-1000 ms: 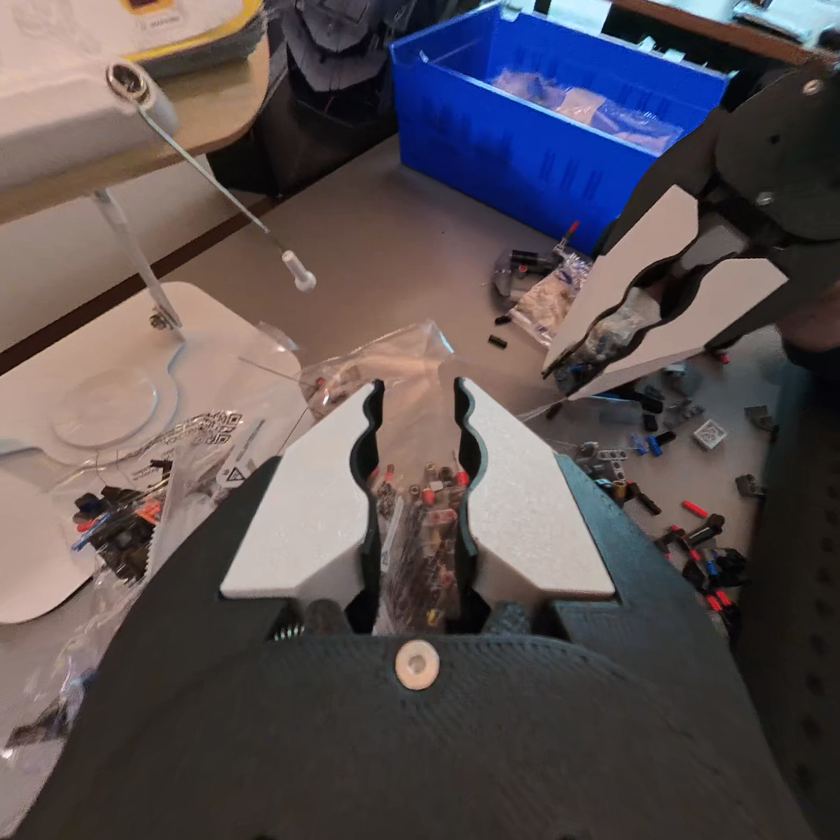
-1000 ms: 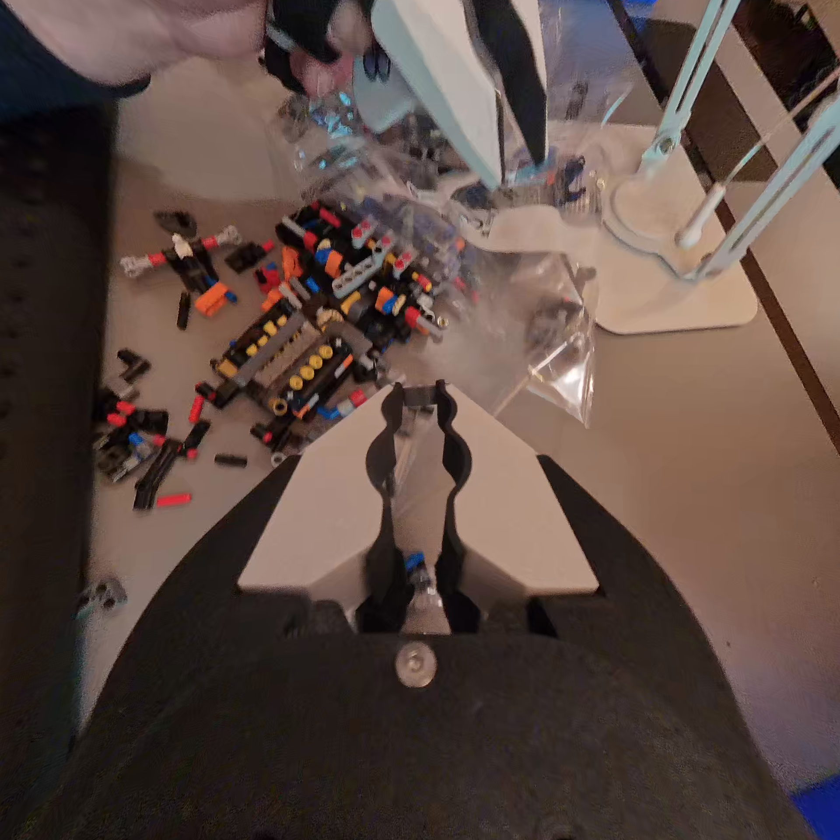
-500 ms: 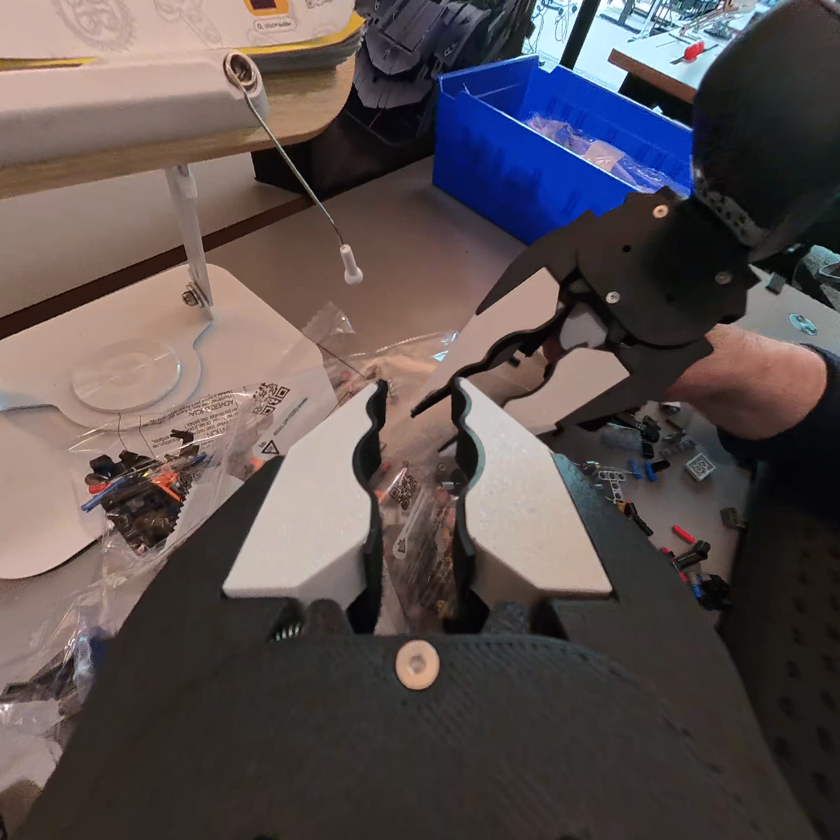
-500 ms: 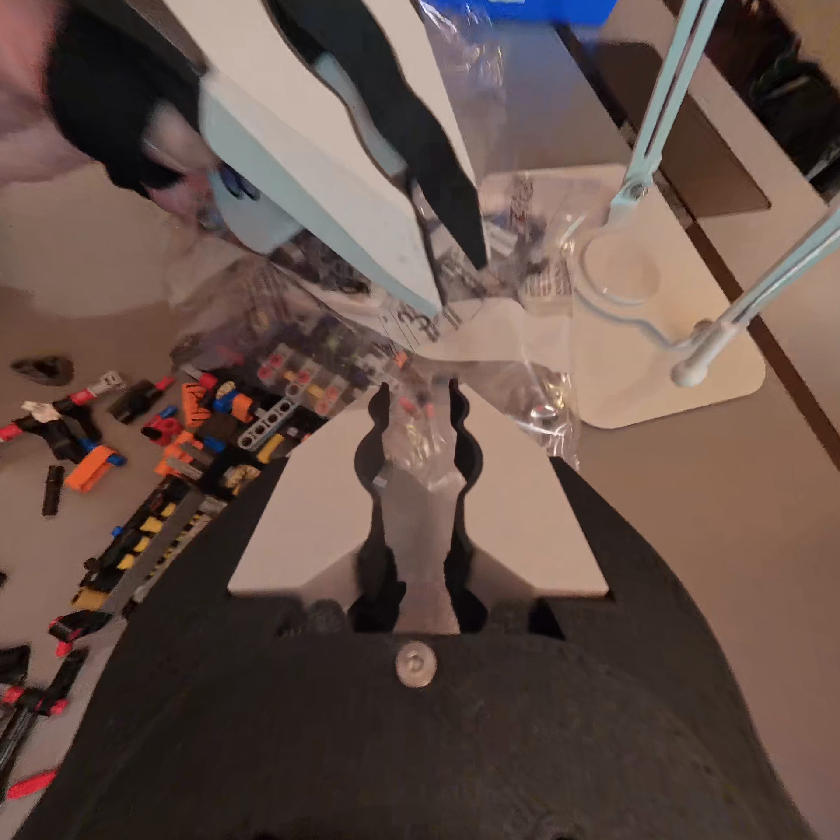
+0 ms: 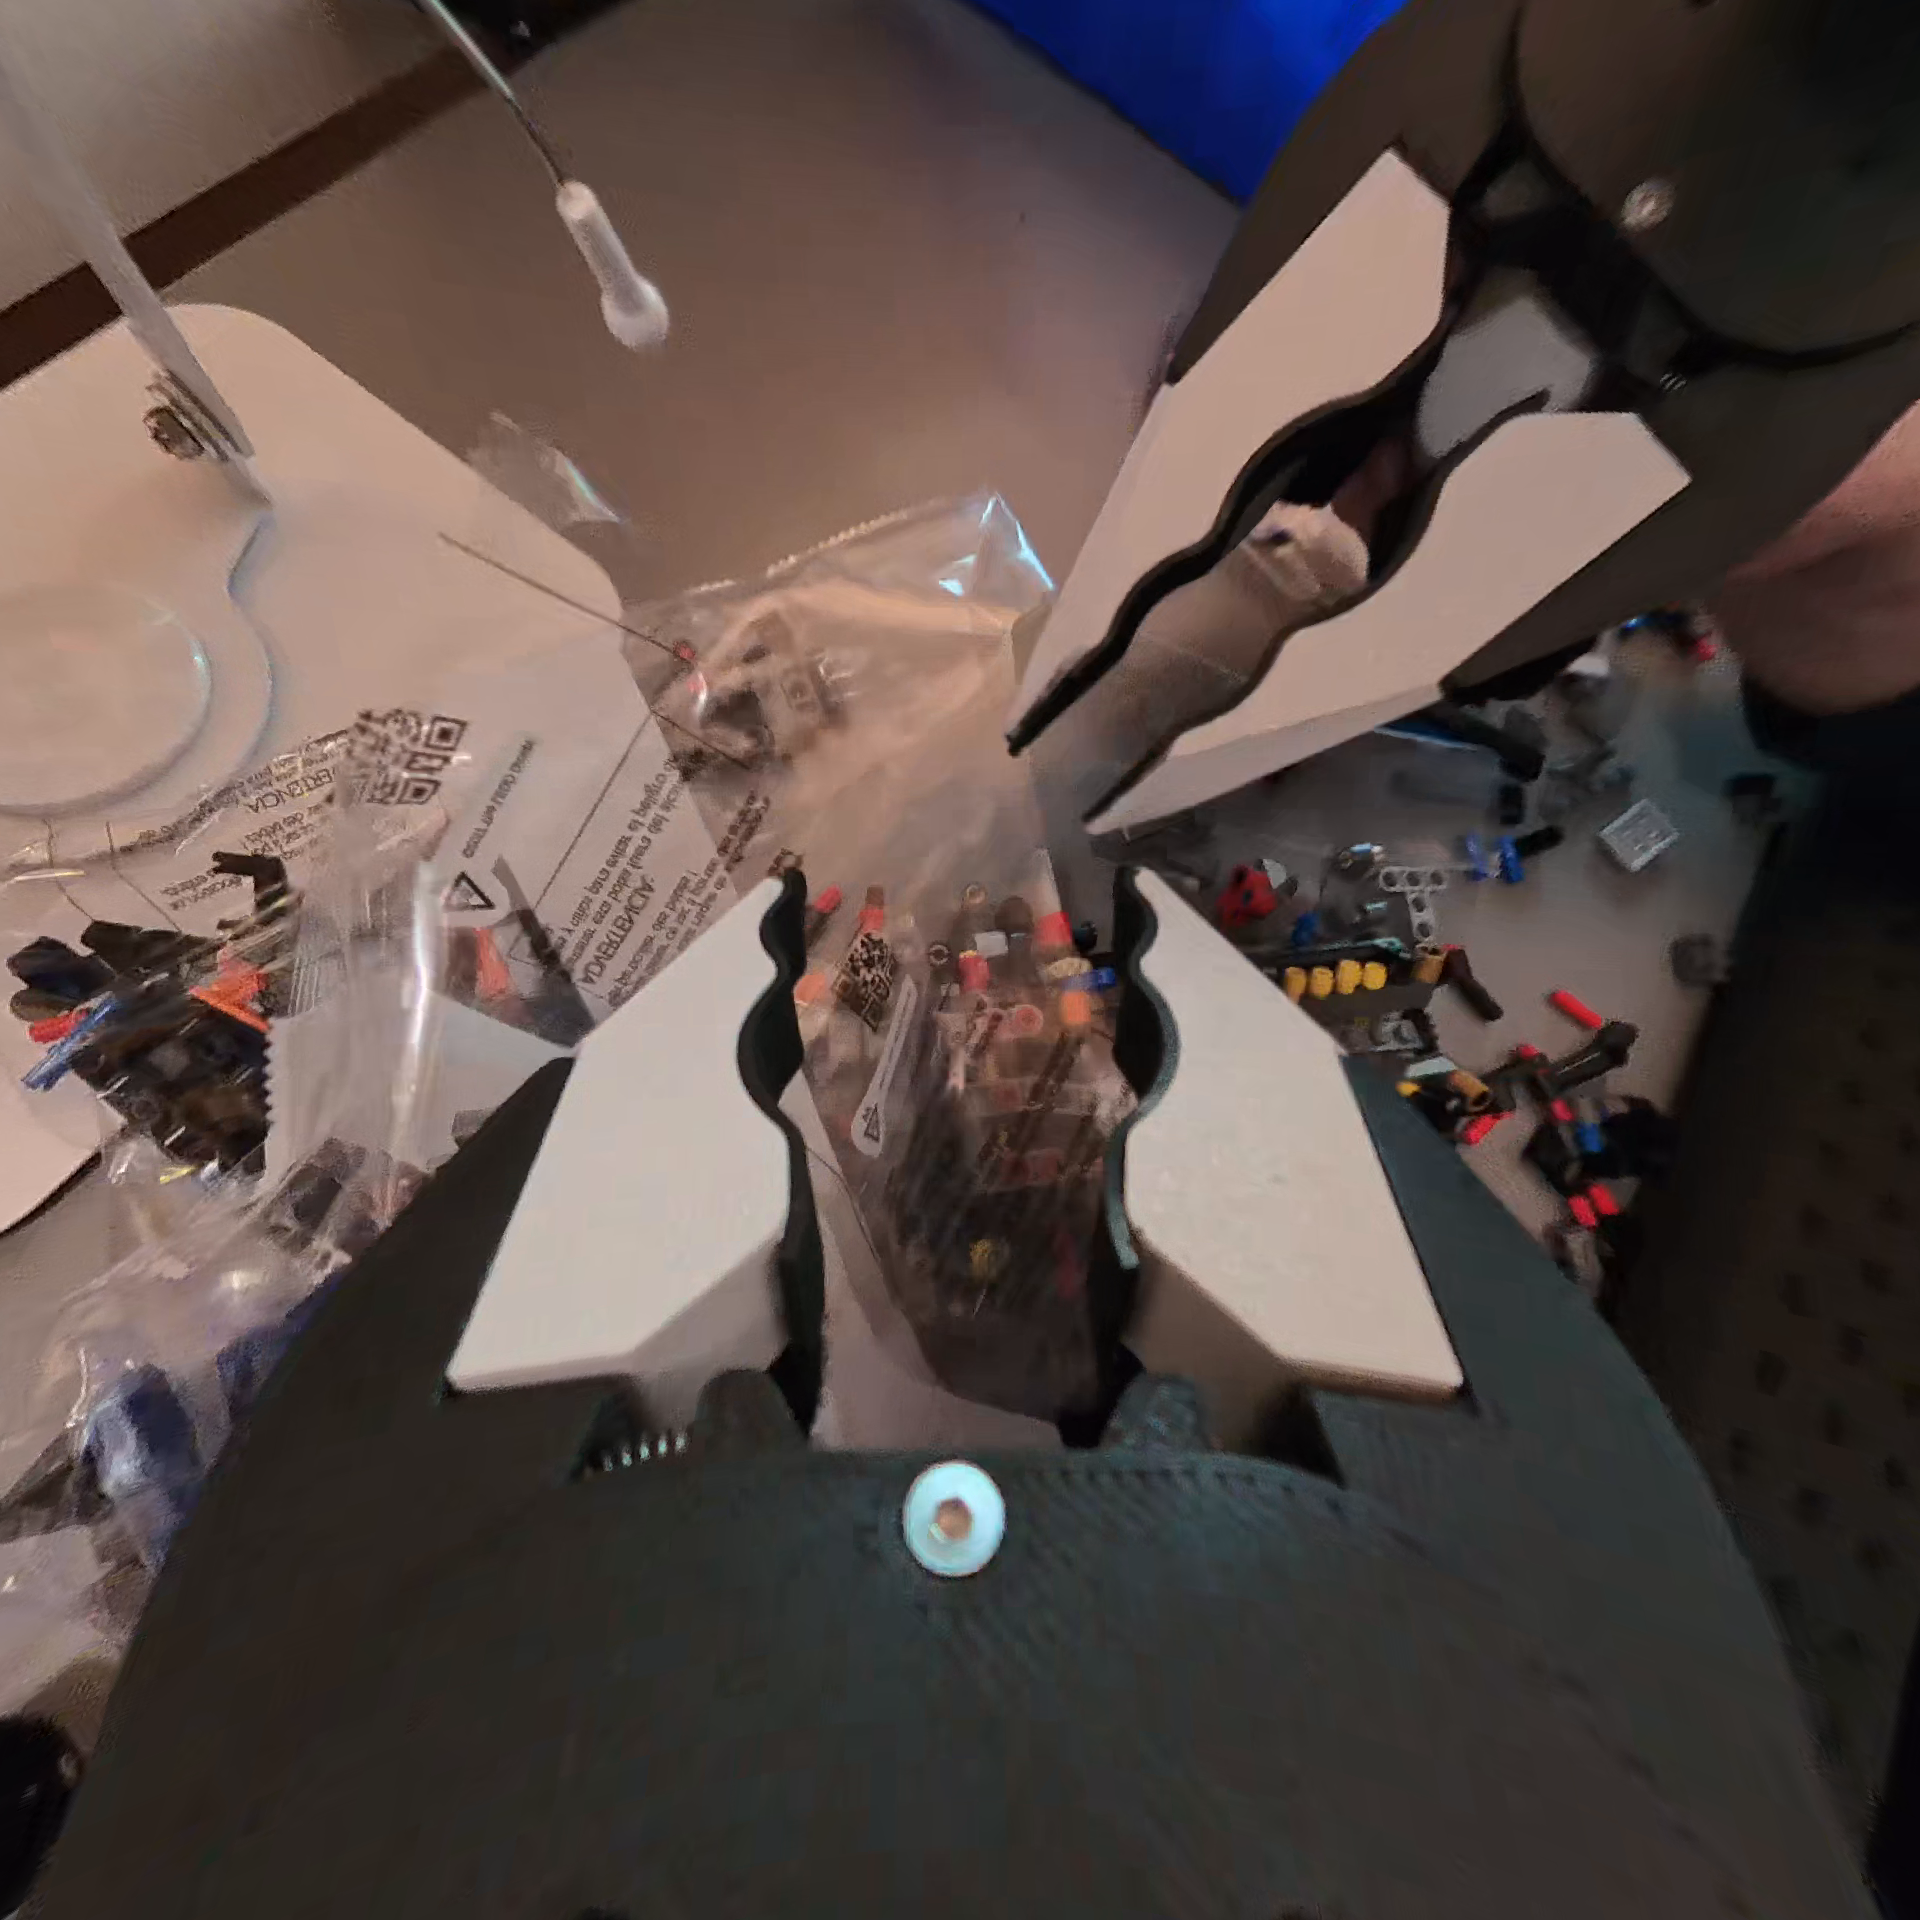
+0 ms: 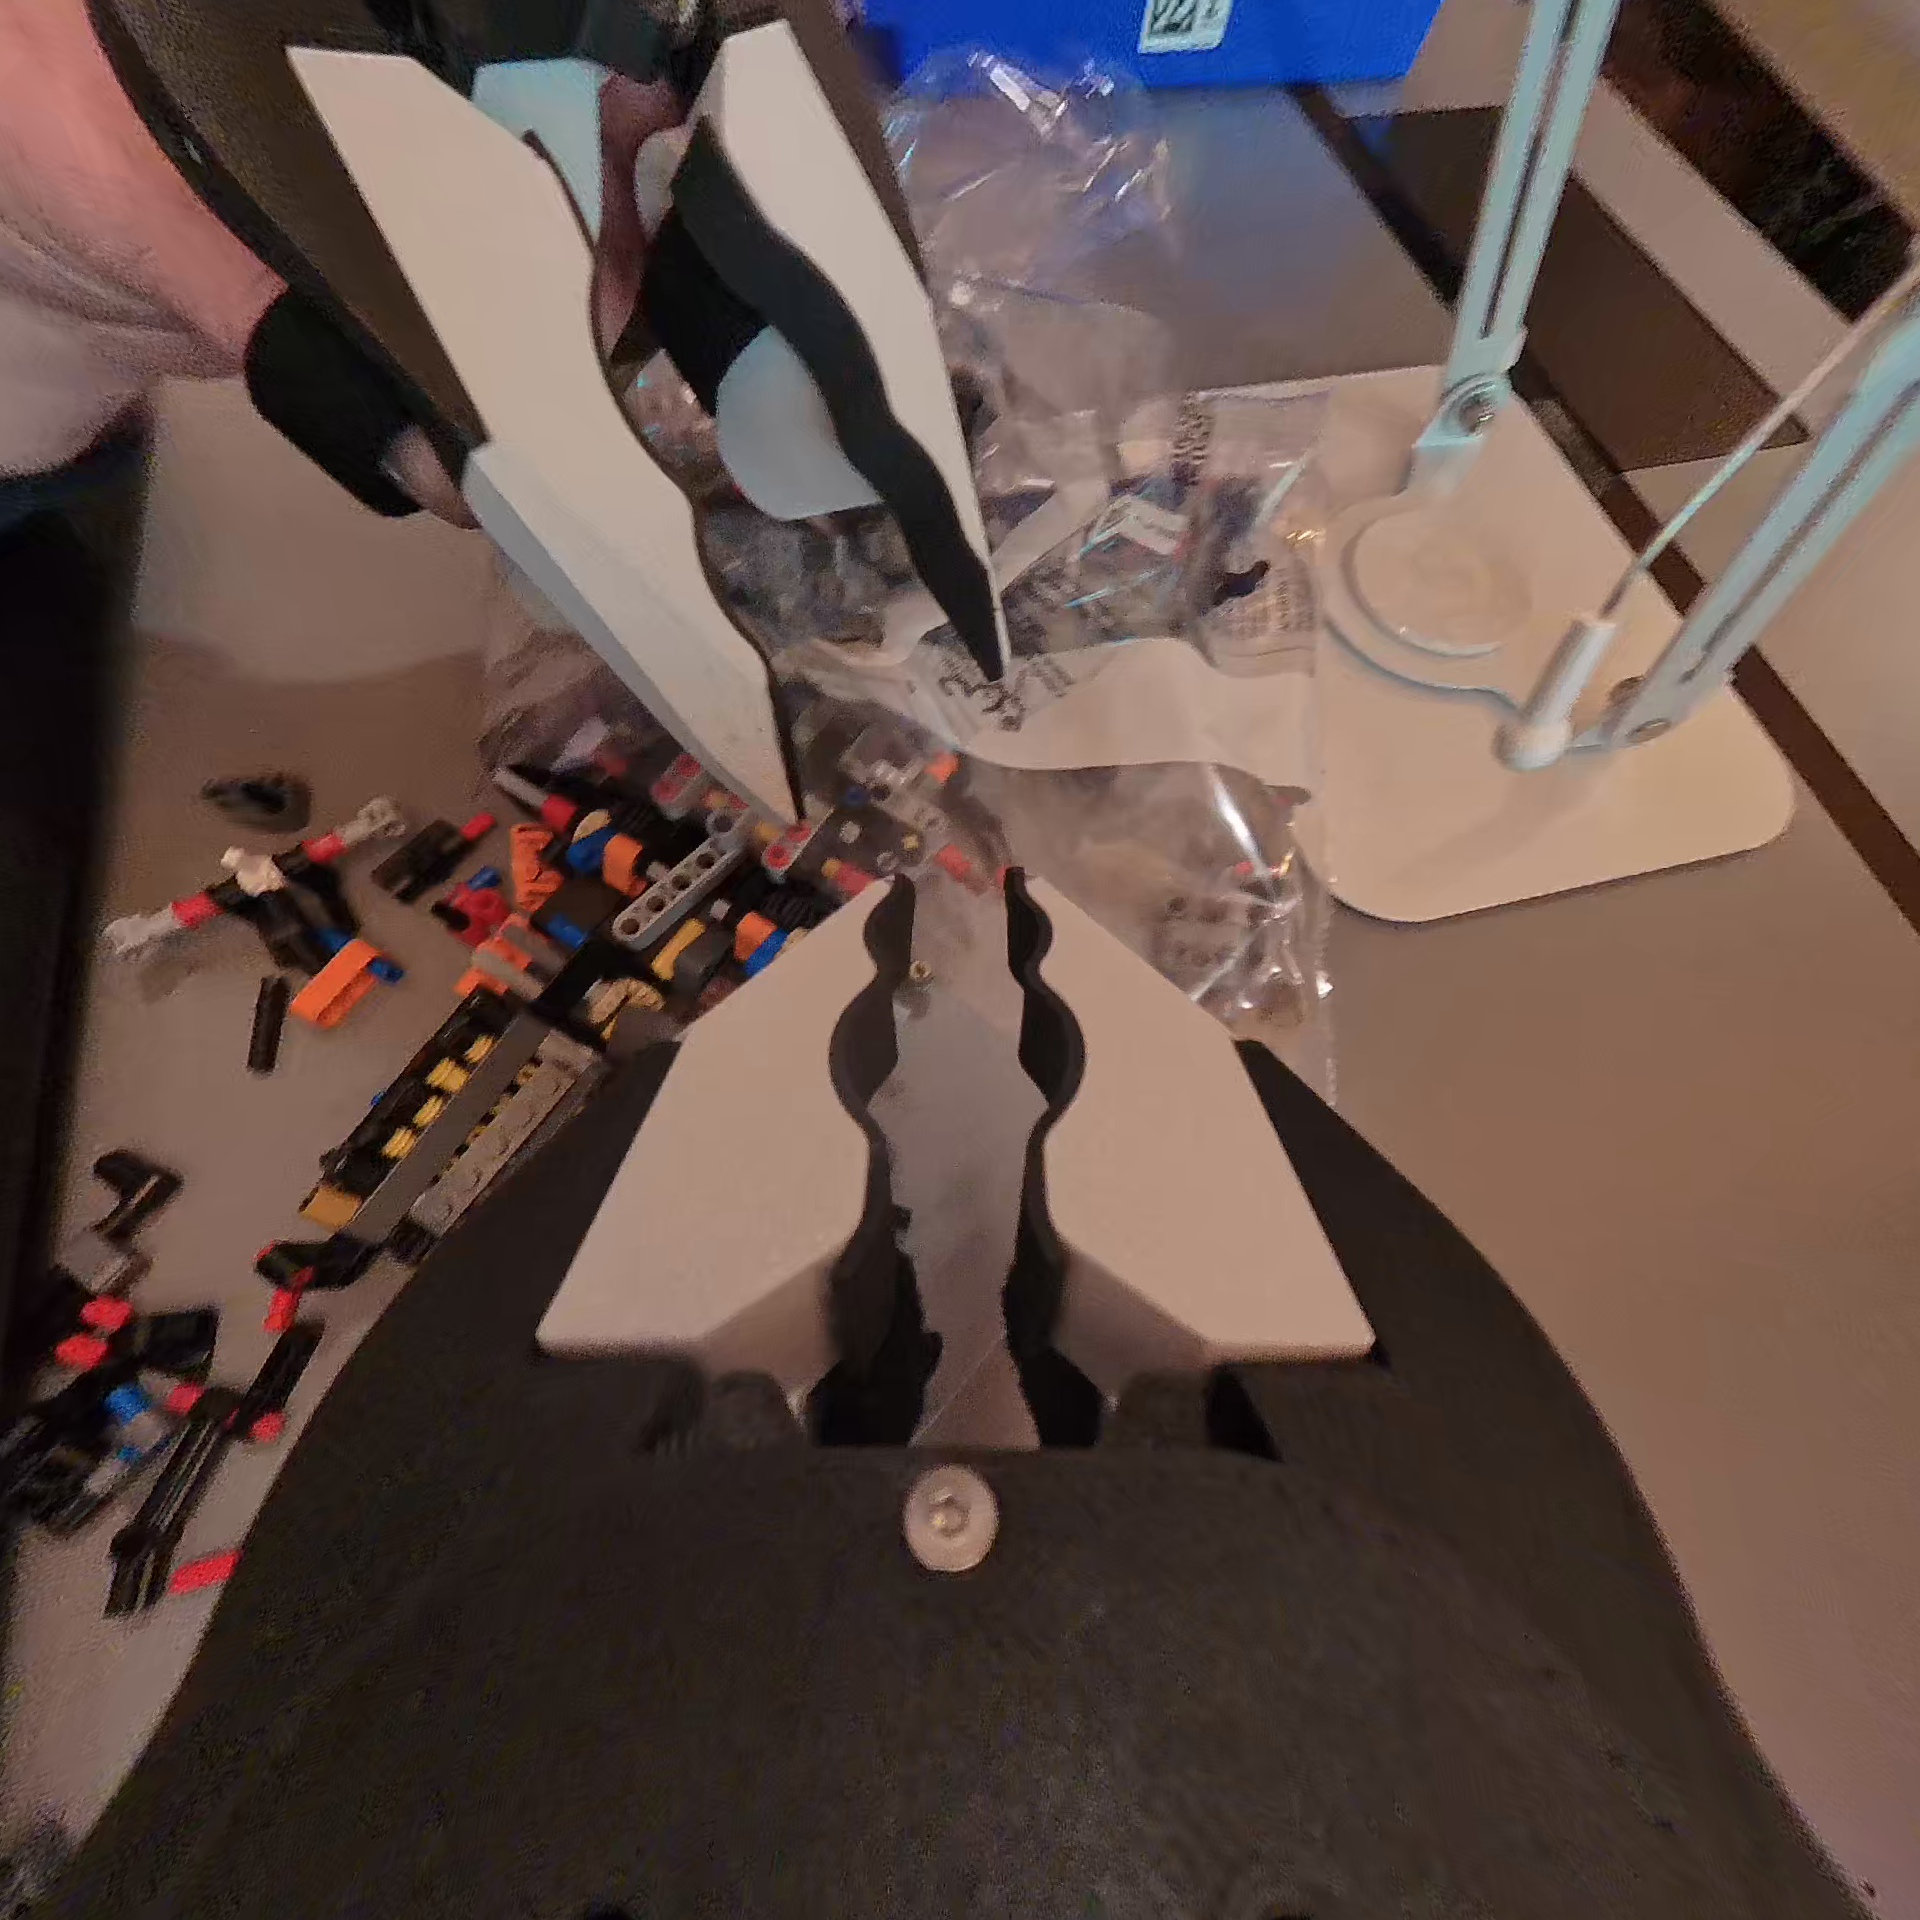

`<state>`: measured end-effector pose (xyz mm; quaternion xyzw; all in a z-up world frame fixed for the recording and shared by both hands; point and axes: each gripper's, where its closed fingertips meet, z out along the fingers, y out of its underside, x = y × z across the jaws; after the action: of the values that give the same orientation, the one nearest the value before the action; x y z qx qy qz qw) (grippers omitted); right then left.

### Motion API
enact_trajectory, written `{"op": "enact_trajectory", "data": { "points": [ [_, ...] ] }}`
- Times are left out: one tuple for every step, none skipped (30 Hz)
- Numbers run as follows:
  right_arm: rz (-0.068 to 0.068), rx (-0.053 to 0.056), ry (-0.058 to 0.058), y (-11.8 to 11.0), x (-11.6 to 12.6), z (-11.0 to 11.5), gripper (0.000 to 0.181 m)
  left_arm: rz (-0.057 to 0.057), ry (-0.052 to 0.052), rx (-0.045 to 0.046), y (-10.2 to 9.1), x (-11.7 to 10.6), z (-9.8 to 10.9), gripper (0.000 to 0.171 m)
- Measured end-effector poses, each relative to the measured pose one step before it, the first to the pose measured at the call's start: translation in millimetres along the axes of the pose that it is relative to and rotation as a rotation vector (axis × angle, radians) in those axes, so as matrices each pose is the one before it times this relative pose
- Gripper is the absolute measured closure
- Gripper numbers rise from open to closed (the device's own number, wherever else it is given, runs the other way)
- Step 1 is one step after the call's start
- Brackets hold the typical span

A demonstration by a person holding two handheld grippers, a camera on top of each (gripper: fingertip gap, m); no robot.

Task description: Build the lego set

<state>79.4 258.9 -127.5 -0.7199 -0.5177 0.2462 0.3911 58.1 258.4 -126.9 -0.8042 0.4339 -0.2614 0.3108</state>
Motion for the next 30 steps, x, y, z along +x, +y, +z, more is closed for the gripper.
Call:
{"op": "enact_trajectory", "data": {
  "points": [
    [-0.0091,-0.0216,-0.0259,3.12,-5.73,0.12,0.165,0.0177,-0.0087,-0.01801,2.18,1.38,1.25,0.125],
    [-0.0104,-0.0116,-0.0154,1.98,-4.33,0.32,0.164,0.0128,-0.0149,-0.01383,1.76,-0.50,0.79,0.131],
    [-0.0105,-0.0058,-0.0002,1.42,-1.99,0.58,0.164,0.0118,-0.0271,-0.01860,2.81,-3.12,0.75,0.136],
    [-0.0068,-0.0137,0.0027,2.09,-0.82,0.63,0.165,0.0111,-0.0137,-0.02267,3.94,-1.83,0.62,0.144],
    [-0.0033,-0.0170,0.0028,2.24,-0.34,0.32,0.165,0.0005,-0.0014,-0.00715,1.79,-0.85,-0.20,0.154],
    [-0.0023,-0.0075,0.0008,0.84,-0.41,-0.03,0.165,-0.0055,0.0154,0.00321,0.38,1.30,-1.22,0.171],
    [-0.0001,0.0034,-0.0017,-0.52,-0.64,-0.23,0.166,-0.0028,0.0107,0.00062,0.32,0.75,-1.55,0.171],
    [0.0035,0.0037,-0.0050,-0.42,-0.81,-0.16,0.166,0.0015,-0.0058,0.00166,0.03,-1.55,-1.85,0.171],
    [0.0042,-0.0040,-0.0046,0.92,-0.43,-0.05,0.166,0.0043,-0.0162,0.00999,-1.37,-2.75,-2.67,0.171],
    [0.0009,-0.0044,-0.0003,1.14,0.24,-0.14,0.167,0.0045,-0.0121,0.01215,-1.78,-2.15,-2.99,0.171],
    [-0.0015,0.0048,0.0029,-0.06,0.42,-0.56,0.167,-0.0018,-0.0084,0.01286,-1.87,-2.05,-3.19,0.171],
    [0.0008,0.0105,-0.0015,-1.11,-0.11,-0.81,0.167,-0.0049,-0.0089,0.01253,-1.59,-2.50,-3.11,0.171],
    [0.0020,0.0098,-0.0058,-1.46,-0.68,-0.78,0.167,-0.0029,-0.0134,0.01481,-1.93,-3.09,-3.25,0.171],
    [-0.0042,0.0139,-0.0008,-2.00,-0.51,-0.81,0.166,-0.0054,-0.0163,0.01902,-2.63,-3.66,-3.07,0.171],
    [-0.0072,0.0179,0.0032,-2.06,0.04,-0.60,0.167,-0.0061,-0.0095,0.02218,-3.26,-2.21,-2.55,0.171],
    [0.0002,0.0087,0.0022,-0.25,0.59,0.00,0.167,-0.0008,-0.0013,0.01860,-2.80,-0.45,-1.87,0.171],
    [0.0066,-0.0063,0.0004,2.03,1.05,0.83,0.166,0.0043,-0.0080,0.01458,-2.59,-0.70,-1.73,0.171],
    [0.0052,-0.0124,0.0035,2.89,1.37,0.86,0.166,0.0132,-0.0148,0.01842,-3.30,-0.97,-2.08,0.171],
    [-0.0011,-0.0044,0.0074,1.44,1.27,0.26,0.166,0.0177,-0.0143,0.01899,-3.72,-0.41,-2.22,0.171],
    [-0.0042,0.0069,0.0013,-0.83,-0.20,-0.08,0.166,0.0168,-0.0166,0.02123,-4.02,-0.75,-2.45,0.171],
    [-0.0010,0.0093,-0.0044,-1.79,-1.29,-0.29,0.166,0.0073,-0.0076,0.01539,-3.38,-0.15,-2.31,0.171],
    [0.0006,0.0033,-0.0036,-1.14,-1.33,0.07,0.166,0.0049,-0.0009,0.02082,-3.61,0.25,-2.72,0.171],
    [-0.0037,-0.0003,0.0033,-0.61,-0.44,0.09,0.167,0.0013,-0.0021,0.02093,-3.37,-0.88,-3.09,0.171],
    [-0.0075,0.0003,0.0065,-0.33,-0.13,0.25,0.167,-0.0001,-0.0033,0.02401,-3.68,-1.65,-3.32,0.171],
    [-0.0051,0.0002,0.0024,-0.13,-0.32,0.20,0.167,-0.0019,0.0033,0.02695,-4.04,-1.07,-3.35,0.171],
    [0.0011,-0.0010,-0.0009,0.41,-0.11,0.43,0.168,-0.0082,0.0049,0.03007,-4.42,-1.00,-3.24,0.171],
    [0.0047,-0.0012,0.0004,0.53,0.58,0.38,0.168,-0.0166,-0.0004,0.03635,-5.28,-2.41,-3.96,0.171],
    [0.0041,-0.0001,0.0049,0.59,1.31,-0.01,0.167,-0.0161,0.0031,0.03259,-5.09,-2.35,-4.31,0.171],
    [0.0030,0.0019,0.0052,0.31,1.47,-0.37,0.168,-0.0143,0.0038,0.02733,-4.80,-2.34,-4.73,0.171],
    [0.0047,0.0024,0.0021,0.18,1.09,-0.57,0.168,-0.0117,-0.0073,0.03204,-5.78,-3.88,-5.49,0.171]
  ]
}}
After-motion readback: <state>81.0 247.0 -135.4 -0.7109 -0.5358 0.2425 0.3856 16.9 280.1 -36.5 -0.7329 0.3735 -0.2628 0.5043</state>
